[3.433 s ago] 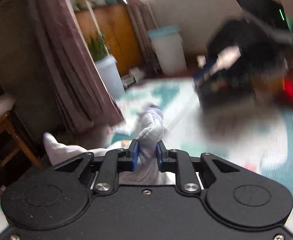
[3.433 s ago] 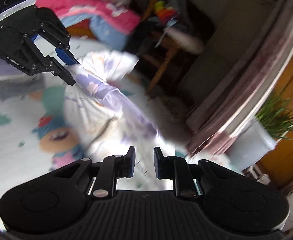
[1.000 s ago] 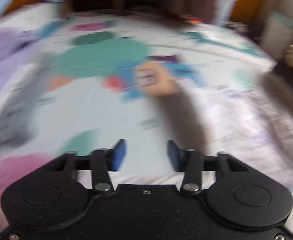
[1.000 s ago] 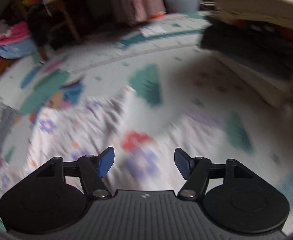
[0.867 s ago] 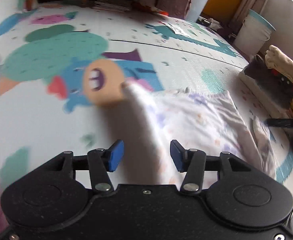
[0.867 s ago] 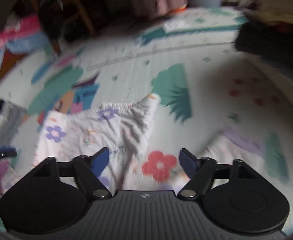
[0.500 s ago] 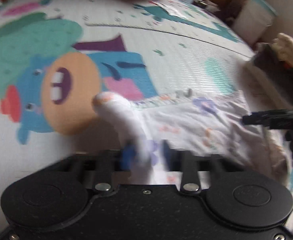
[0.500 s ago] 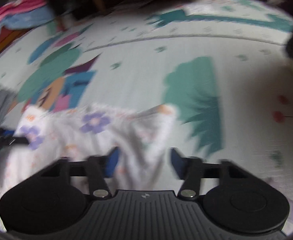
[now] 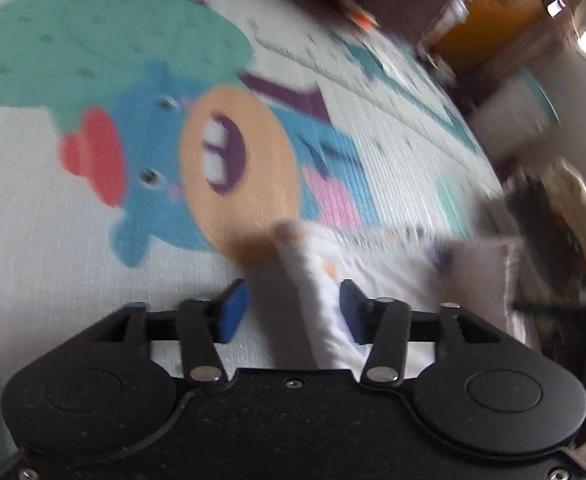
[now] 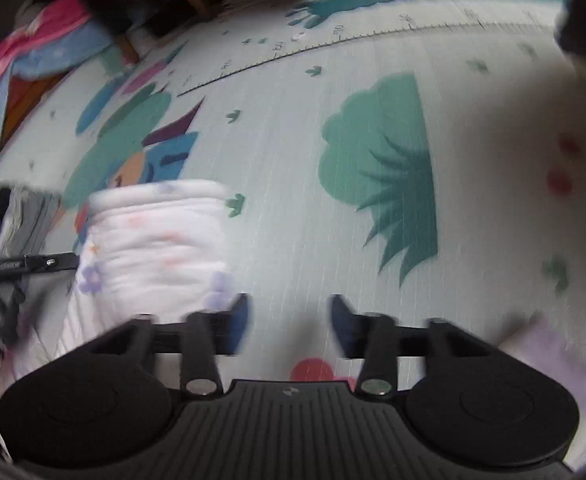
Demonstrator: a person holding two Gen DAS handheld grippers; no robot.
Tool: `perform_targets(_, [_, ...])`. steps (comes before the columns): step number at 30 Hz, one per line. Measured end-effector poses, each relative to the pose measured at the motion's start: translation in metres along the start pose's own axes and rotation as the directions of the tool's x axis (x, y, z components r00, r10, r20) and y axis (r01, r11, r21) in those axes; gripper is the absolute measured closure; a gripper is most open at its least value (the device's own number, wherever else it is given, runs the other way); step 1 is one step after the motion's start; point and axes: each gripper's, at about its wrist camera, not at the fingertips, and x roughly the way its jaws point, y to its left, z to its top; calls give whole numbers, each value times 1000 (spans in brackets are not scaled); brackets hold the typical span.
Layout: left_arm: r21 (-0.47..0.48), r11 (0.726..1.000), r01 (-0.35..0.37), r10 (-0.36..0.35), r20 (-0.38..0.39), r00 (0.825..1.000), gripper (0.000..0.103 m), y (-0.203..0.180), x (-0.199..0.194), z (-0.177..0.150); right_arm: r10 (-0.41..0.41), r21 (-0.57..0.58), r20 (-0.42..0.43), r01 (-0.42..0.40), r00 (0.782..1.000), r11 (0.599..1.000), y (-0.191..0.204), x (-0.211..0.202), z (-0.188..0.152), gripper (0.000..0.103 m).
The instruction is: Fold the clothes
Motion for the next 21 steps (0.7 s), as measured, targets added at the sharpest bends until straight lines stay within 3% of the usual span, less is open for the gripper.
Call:
perform_targets(2, [30, 999, -11, 10, 36, 999, 50, -6, -11, 0, 93, -21, 45, -92, 995, 995, 15, -8, -1, 10])
perform_targets(4, [96, 995, -20, 17, 34, 999, 50, -18, -14, 5, 90, -125, 49, -84, 995, 989, 38, -6, 1, 3])
perform_targets(6, [159, 987, -7, 8, -9, 1000, 50, -34, -6, 14, -35, -252, 26, 41, 999, 967, 60, 12, 4, 3])
perform_targets(8, [258, 966, 10, 12, -84, 996, 50, -59, 10, 22, -180, -317, 16, 175, 984, 932, 72, 34, 9, 3])
perform_targets(10, [376, 926, 36, 37, -186, 982, 50, -83, 28, 25, -270, -260, 19, 265, 963, 929, 64, 49, 15, 3])
perform_targets(12, [485, 872, 66, 84, -281, 956, 50, -108, 49, 25, -281, -173, 15, 279, 960, 944, 53, 55, 20, 3])
perform_targets(13, [528, 845, 81, 108, -318, 942, 50, -116, 57, 22, -265, -148, 14, 265, 964, 953, 49, 59, 20, 6])
perform_targets(15, [579, 809, 102, 144, -365, 920, 50, -122, 73, 14, -223, -174, 38, 226, 974, 958, 49, 59, 16, 34])
perform_targets(16, [595, 797, 103, 162, -374, 913, 50, -121, 79, 10, -206, -197, 36, 209, 978, 958, 50, 61, 15, 59])
perform_targets(17, [589, 803, 94, 163, -369, 915, 50, -119, 80, 8, -190, -207, 26, 191, 981, 960, 51, 62, 14, 77])
perform_targets(19, [567, 820, 75, 160, -353, 922, 50, -112, 81, 3, -108, -218, 70, 121, 992, 968, 53, 50, 13, 87])
perform_targets(21, [565, 820, 90, 137, -346, 928, 46, -107, 72, -3, -21, -286, 129, 57, 991, 957, 68, 31, 8, 88])
